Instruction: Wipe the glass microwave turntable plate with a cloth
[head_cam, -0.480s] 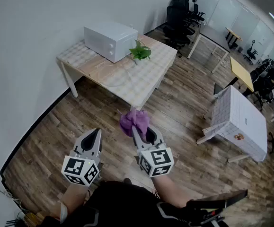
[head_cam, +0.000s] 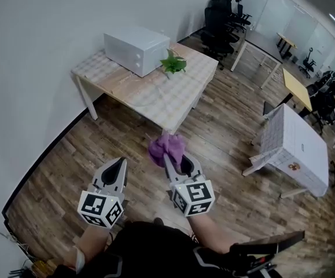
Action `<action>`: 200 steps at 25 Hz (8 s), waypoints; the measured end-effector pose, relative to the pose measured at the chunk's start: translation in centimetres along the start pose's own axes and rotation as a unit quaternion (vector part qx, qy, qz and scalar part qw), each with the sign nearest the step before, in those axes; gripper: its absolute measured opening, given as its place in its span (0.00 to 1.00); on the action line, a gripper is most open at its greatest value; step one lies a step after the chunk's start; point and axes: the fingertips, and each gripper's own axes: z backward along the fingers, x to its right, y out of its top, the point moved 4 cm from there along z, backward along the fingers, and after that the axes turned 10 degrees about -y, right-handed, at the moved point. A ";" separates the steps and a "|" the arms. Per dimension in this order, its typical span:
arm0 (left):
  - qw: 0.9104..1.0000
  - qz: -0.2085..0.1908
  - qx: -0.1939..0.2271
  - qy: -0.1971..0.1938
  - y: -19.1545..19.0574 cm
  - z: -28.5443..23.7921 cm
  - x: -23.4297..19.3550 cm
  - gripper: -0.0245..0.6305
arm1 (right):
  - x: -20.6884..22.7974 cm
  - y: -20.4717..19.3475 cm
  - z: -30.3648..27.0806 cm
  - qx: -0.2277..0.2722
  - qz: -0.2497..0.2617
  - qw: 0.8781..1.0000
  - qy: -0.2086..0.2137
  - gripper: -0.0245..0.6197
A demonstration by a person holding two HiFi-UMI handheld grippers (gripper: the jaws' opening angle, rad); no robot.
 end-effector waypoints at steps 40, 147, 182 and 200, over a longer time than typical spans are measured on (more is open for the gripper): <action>0.999 0.032 0.003 0.006 -0.4 -0.5 -10.9 0.04 | -5.2 -0.8 -10.3 -0.011 0.014 1.000 0.012 0.25; 0.981 0.070 -0.129 0.123 -5.0 -37.0 -47.7 0.04 | 4.6 -14.0 -69.8 -0.224 0.119 0.965 0.063 0.25; 0.980 0.083 -0.170 0.068 -7.0 -39.5 -44.6 0.04 | 14.7 -17.9 -69.1 -0.285 0.120 0.951 -0.007 0.25; 0.981 0.080 -0.154 0.084 -6.4 -37.5 -44.2 0.04 | 6.8 -14.6 -67.1 -0.236 0.114 0.962 0.079 0.25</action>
